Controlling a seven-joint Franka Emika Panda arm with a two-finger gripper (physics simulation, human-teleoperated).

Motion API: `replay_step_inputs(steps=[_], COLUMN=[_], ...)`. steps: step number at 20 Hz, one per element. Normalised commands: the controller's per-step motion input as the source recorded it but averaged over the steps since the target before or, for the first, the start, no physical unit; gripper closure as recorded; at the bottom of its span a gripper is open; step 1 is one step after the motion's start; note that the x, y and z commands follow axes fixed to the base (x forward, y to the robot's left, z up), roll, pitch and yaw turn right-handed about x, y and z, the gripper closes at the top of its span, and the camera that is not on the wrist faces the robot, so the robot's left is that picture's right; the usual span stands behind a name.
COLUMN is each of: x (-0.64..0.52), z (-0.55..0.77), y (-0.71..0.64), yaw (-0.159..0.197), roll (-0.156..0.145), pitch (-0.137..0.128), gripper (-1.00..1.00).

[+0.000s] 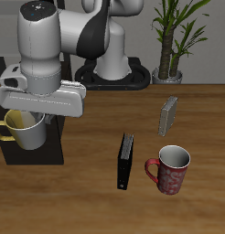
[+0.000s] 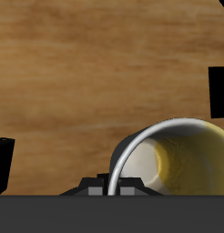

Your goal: Place the white-yellow mug on top of the shelf

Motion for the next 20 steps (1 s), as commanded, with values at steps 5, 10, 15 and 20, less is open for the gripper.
replay_step_inputs(steps=[5, 10, 15, 20], x=[-0.39, -0.43, -0.44, -0.47], z=[0.48, 0.46, 0.27, 0.22], y=[-0.03, 0.00, 0.00, 0.01], yaw=[-0.020, 0.002, -0.017, 0.025], roll=[0.008, 0.025, 0.006, 0.024], pitch=[-0.072, -0.077, -0.040, -0.057], gripper=[1.00, 1.00, 1.00, 1.00])
